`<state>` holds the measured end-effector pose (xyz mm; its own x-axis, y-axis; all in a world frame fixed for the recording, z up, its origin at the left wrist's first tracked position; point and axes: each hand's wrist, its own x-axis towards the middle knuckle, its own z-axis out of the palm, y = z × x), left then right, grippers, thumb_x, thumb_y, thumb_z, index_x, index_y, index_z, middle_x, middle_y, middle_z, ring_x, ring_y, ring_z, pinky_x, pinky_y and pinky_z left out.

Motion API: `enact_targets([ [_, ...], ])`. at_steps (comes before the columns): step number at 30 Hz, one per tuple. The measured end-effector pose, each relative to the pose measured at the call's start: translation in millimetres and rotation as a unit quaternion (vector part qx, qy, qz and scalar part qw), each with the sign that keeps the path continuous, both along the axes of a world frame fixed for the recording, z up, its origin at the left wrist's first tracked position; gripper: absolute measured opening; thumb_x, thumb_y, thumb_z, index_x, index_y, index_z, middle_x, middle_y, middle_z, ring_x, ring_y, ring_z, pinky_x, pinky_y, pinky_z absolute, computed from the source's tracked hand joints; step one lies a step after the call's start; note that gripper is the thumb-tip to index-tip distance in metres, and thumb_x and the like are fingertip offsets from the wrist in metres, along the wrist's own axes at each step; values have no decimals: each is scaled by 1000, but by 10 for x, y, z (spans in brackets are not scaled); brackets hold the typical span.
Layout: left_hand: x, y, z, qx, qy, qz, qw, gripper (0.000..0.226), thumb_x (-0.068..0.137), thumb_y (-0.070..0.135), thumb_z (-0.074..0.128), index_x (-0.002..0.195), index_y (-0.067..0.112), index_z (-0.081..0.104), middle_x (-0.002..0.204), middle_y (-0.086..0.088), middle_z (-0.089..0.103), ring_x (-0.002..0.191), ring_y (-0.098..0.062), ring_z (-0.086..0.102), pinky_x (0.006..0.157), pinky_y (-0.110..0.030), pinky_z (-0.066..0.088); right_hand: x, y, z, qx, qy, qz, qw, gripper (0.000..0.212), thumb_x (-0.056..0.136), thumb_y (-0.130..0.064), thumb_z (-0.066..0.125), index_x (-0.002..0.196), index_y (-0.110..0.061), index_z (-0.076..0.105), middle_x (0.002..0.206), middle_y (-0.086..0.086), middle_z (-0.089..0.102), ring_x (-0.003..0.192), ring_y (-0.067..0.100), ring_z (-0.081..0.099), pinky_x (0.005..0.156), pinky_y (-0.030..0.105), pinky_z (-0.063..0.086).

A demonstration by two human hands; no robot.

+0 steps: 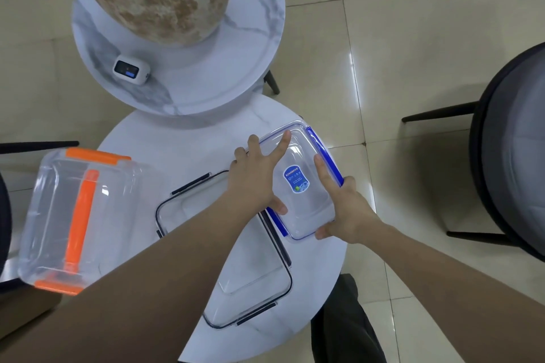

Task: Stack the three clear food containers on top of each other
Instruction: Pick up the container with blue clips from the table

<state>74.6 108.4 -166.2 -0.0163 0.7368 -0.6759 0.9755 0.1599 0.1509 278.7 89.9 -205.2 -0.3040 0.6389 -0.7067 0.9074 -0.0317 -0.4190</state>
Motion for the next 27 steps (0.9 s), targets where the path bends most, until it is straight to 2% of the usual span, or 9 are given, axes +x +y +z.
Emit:
enact_targets([
  [5, 7, 3, 1, -2, -4, -1, 1000, 147, 56, 54, 94, 158, 46, -11, 155, -17, 22, 132, -39, 40, 102, -46, 48, -13, -4, 6, -15, -4, 0, 1000, 148, 61, -25, 93, 144, -54, -26, 138, 3, 23, 130, 24, 40, 93, 43, 57],
  [21, -27, -5, 14, -4, -29, 2, 1000, 145, 57, 53, 94, 159, 45, -7, 151, -15, 27, 133, -37, 39, 94, -44, 52, 0, 6, 87, -6, -10, 23, 1000, 145, 62, -30, 91, 145, -51, -25, 138, 5, 26, 124, 25, 46, 87, 41, 59],
  [27, -39, -37, 43, 7, -43, 2, 999, 145, 54, 55, 94, 159, 47, -5, 147, -12, 30, 129, -36, 41, 89, -44, 53, 52, -5, 145, 2, -16, 28, 999, 141, 62, -34, 91, 148, -47, -20, 137, 5, 31, 119, 25, 51, 84, 39, 58],
])
